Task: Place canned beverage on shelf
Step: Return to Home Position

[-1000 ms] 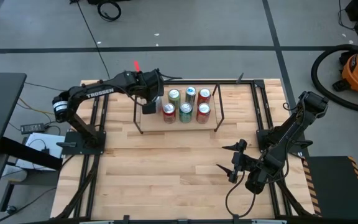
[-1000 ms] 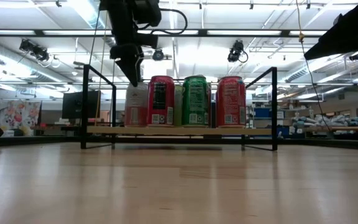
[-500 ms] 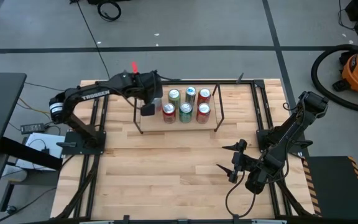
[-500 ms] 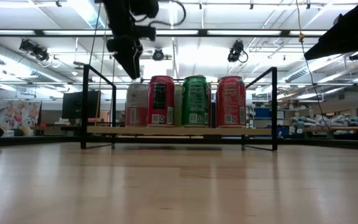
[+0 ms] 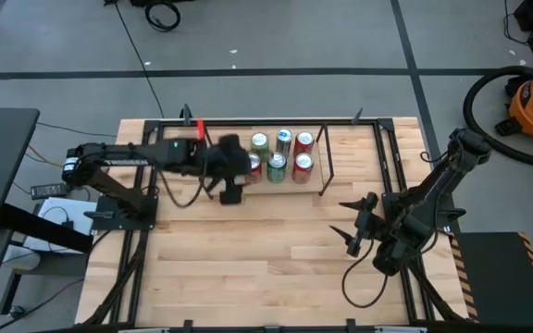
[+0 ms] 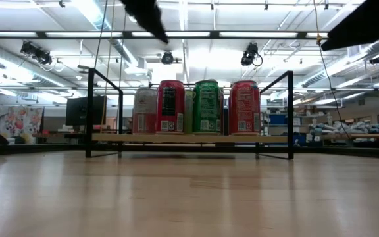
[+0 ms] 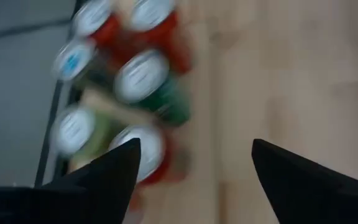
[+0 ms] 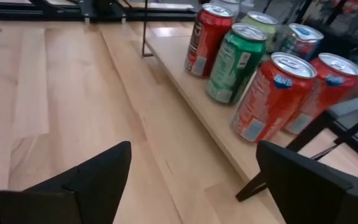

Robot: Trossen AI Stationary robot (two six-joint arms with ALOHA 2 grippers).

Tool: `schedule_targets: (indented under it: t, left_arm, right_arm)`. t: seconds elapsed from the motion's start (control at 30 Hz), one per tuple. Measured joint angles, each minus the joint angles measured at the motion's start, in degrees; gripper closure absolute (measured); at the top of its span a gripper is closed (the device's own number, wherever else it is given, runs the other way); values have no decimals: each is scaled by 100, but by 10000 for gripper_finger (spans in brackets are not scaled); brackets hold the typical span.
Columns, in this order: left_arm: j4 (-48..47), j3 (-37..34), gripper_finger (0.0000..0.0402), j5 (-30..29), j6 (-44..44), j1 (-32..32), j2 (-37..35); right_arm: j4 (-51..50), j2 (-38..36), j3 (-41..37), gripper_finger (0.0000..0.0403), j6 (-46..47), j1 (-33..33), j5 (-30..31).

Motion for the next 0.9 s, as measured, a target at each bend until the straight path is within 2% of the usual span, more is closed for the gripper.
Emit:
schedule_targets:
  t: [0.13,0.3,0.57,0.7,0.9]
  left_arm:
    - [570,-115,109,84,278,-459,-128]
    - [1339,-969,140,222,294,-642,-773]
    - [3390,-2793,176,643,-341,-668,-2276]
    - [4324,-3595,186,637,-622,-678,-2777]
    - [4607,-4195,198,631,-871,-714,-3180]
  right_arm:
    - [510,-269,0,56,-1023,-401,-378]
    - [1376,-550,-163,57,-2239,-961,-970]
    - [4520,-1632,-1519,57,-4463,-1764,-2468]
    - [5410,-2283,-2094,57,-4973,-2094,-2805]
    - [5437,-3191,-2374,57,-5229,-2490,-3022]
